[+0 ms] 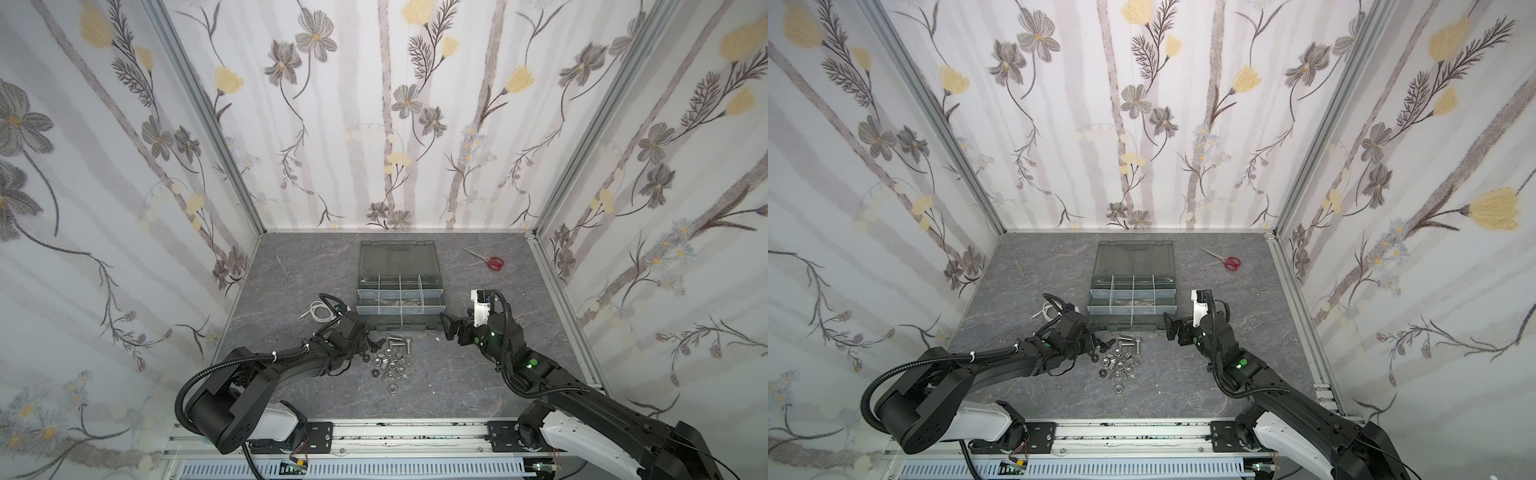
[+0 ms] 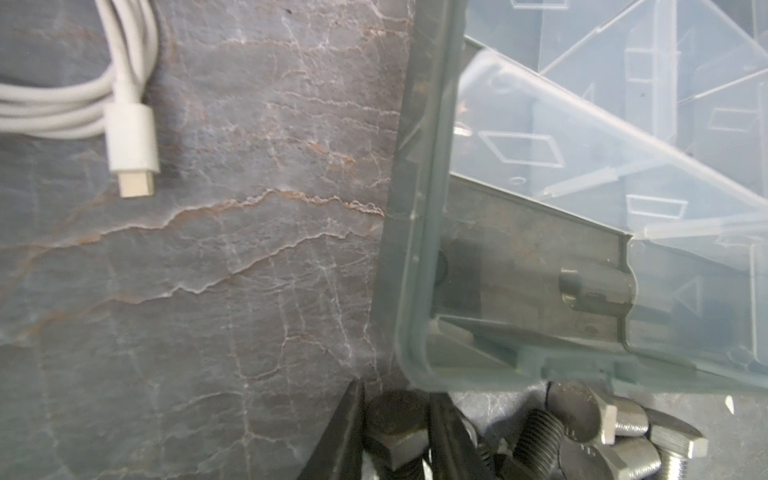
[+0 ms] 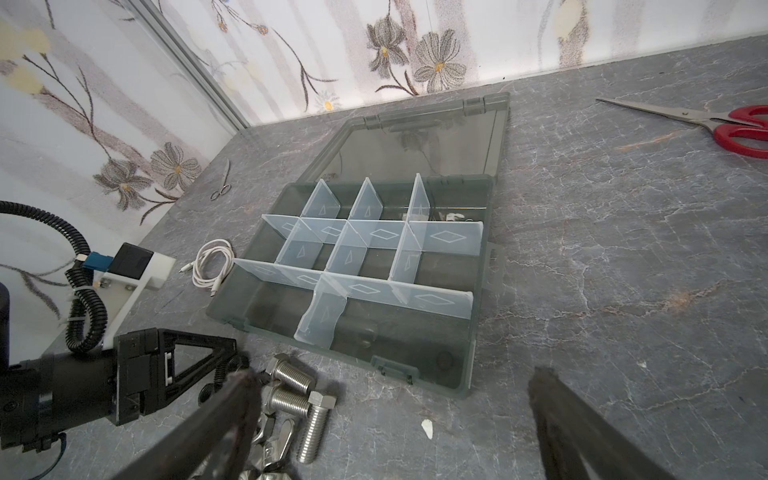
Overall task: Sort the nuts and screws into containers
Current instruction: 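Lower the left gripper and close it on a black hex bolt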
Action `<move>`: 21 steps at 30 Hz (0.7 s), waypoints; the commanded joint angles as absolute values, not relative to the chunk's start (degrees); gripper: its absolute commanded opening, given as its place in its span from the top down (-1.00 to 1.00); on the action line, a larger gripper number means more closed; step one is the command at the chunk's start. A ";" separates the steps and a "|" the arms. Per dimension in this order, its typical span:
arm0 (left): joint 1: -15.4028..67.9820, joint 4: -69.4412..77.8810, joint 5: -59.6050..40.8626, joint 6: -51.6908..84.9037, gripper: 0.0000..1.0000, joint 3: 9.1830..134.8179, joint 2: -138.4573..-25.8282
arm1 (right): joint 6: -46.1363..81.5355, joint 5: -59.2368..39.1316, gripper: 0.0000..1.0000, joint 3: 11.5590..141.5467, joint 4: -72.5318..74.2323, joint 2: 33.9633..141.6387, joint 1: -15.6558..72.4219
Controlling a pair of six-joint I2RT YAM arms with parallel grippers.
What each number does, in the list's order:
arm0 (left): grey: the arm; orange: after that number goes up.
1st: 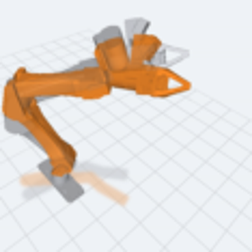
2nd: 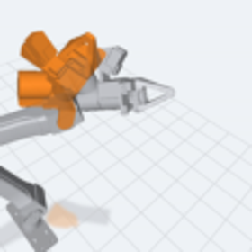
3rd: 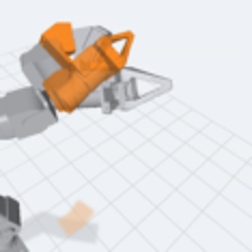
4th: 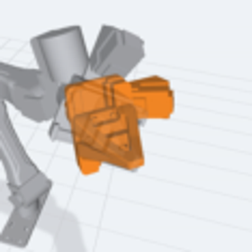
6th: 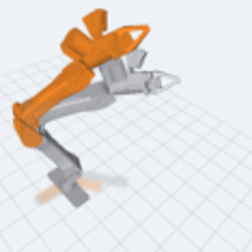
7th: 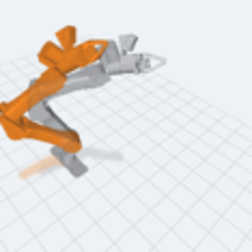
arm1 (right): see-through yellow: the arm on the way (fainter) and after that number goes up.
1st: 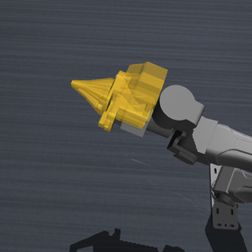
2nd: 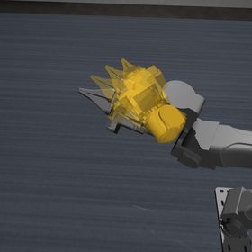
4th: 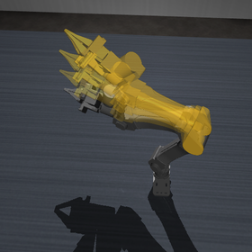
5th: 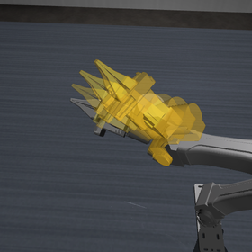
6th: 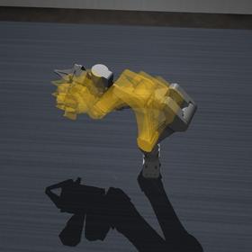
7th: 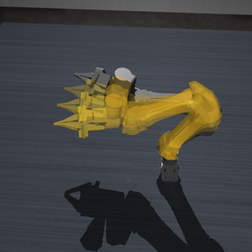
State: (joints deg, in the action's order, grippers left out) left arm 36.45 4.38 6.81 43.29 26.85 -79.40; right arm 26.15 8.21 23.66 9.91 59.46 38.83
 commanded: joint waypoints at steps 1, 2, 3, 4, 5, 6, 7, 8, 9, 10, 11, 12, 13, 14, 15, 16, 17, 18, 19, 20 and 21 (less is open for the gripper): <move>36.52 1.93 7.60 42.98 0.52 26.78 -79.37 | 26.98 9.06 -0.99 23.37 10.12 59.59 38.87; 36.48 1.93 7.61 42.98 0.53 26.78 -79.37 | 27.02 9.05 -0.99 23.34 10.21 59.54 38.85; 36.50 1.93 7.40 42.89 0.56 26.84 -79.35 | 27.11 9.05 -0.99 23.24 10.27 59.44 38.85; 36.50 1.93 7.22 42.81 0.58 27.02 -79.28 | 27.15 9.07 -0.99 23.24 10.15 59.45 38.87; 36.48 1.93 6.99 42.74 0.59 27.20 -79.19 | 27.15 9.14 -0.99 23.26 10.04 59.45 38.86; 36.54 1.93 6.76 42.63 0.60 27.35 -79.11 | 27.14 9.18 -1.00 23.20 10.08 59.41 38.88; 36.54 1.92 6.61 42.54 0.60 27.47 -78.94 | 27.16 9.23 -0.99 23.16 10.05 59.41 38.85; 36.48 1.85 6.53 42.54 0.60 27.58 -78.72 | 27.16 9.23 -0.99 23.20 10.02 59.32 38.85; 36.48 1.85 6.37 42.54 0.60 27.59 -78.39 | 27.16 9.31 -0.99 23.18 9.83 59.28 38.91; 36.48 1.69 6.24 42.54 0.60 27.50 -77.95 | 27.16 9.32 -0.99 23.20 9.68 59.16 38.91; 36.47 1.60 6.11 42.45 0.60 27.36 -77.40 | 27.16 9.32 -0.99 23.20 9.67 58.97 38.92; 36.48 1.43 5.99 42.45 0.61 27.18 -76.77 | 27.18 9.40 -0.99 23.09 9.67 58.78 38.85; 36.52 1.28 5.74 42.45 0.61 27.01 -76.05 | 27.15 9.49 -0.99 22.88 9.61 58.59 38.86; 36.51 1.23 5.36 42.37 0.61 26.90 -75.42 | 27.11 9.58 -0.99 22.85 9.59 58.43 38.90; 36.48 1.19 4.70 42.07 0.61 26.82 -74.52 | 27.20 9.80 -0.99 22.60 9.65 58.19 38.91; 36.48 1.14 3.57 41.55 0.61 26.87 -73.64 | 27.33 9.97 -0.99 22.40 9.67 58.03 38.90; 36.50 1.14 2.90 41.39 0.61 26.82 -72.75 | 27.41 10.15 -0.99 22.30 9.67 57.86 38.91; 36.53 1.06 2.49 41.38 0.61 26.76 -72.34 | 27.46 10.35 -1.00 22.16 9.67 57.67 38.86; 36.49 1.05 2.31 41.40 0.61 26.63 -70.15 | 27.53 10.50 -0.99 21.86 9.69 57.46 38.90; 36.48 1.05 2.16 41.32 0.61 26.48 -69.21 | 27.51 10.55 -0.99 21.81 9.81 57.29 38.86; 36.54 0.97 1.95 41.15 0.60 26.52 -68.26 | 27.51 10.63 -0.99 21.80 9.76 57.17 38.92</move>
